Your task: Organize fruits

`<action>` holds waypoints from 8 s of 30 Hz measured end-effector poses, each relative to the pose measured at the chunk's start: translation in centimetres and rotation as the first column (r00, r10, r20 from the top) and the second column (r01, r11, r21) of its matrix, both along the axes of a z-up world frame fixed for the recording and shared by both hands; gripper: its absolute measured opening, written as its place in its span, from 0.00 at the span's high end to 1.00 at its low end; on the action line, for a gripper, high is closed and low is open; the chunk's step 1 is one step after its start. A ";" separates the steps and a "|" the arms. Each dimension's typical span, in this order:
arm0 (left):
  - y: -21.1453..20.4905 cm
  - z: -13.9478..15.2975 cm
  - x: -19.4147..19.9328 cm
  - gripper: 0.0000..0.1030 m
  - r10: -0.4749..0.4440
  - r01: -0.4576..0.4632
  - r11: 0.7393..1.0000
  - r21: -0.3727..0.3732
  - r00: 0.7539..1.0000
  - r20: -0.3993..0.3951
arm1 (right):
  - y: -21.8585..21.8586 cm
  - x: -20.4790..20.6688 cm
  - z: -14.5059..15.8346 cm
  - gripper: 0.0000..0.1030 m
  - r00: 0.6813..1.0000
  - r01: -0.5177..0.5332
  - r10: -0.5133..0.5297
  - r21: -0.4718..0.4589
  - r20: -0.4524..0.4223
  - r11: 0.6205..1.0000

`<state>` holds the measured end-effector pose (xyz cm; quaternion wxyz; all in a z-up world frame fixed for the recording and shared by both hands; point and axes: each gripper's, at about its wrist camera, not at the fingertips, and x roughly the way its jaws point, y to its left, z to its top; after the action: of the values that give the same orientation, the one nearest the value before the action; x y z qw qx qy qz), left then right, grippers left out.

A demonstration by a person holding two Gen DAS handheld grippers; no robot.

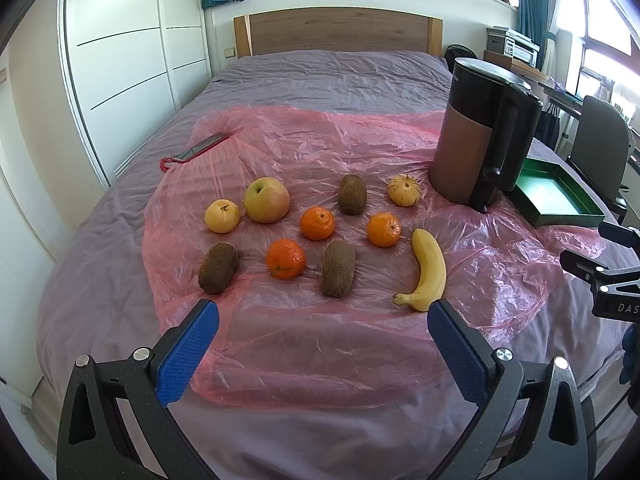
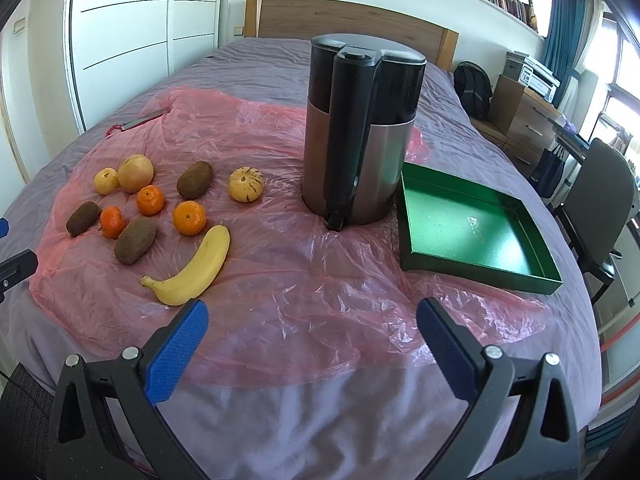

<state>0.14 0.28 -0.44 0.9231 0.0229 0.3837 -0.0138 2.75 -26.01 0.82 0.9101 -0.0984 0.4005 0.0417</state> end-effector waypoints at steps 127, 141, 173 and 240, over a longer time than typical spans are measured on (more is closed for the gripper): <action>13.8 -11.0 16.1 0.61 -0.133 0.122 0.991 -0.054 0.910 -0.392 | 10.2 12.3 -12.5 0.38 0.898 0.130 -0.019 0.225 -0.439 0.966; 11.5 -13.0 17.3 0.65 -0.119 0.167 0.984 0.067 0.884 -0.453 | 9.2 13.0 -13.5 0.66 0.873 0.152 -0.007 0.258 -0.488 0.954; 14.7 -5.8 12.1 0.66 -0.077 0.042 0.988 -0.147 0.968 -0.238 | 5.0 10.1 -7.7 0.81 0.913 0.144 0.023 0.376 -0.407 0.915; -39.7 -7.8 25.7 0.65 -0.503 0.495 0.861 -0.116 0.797 -0.333 | -36.5 20.4 -7.7 0.80 0.889 0.454 -0.427 0.188 -0.167 0.871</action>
<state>25.85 -39.41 -8.22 0.8030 0.1096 0.5227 -0.2645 23.11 -62.54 -6.89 0.8750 0.1003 0.4590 -0.1169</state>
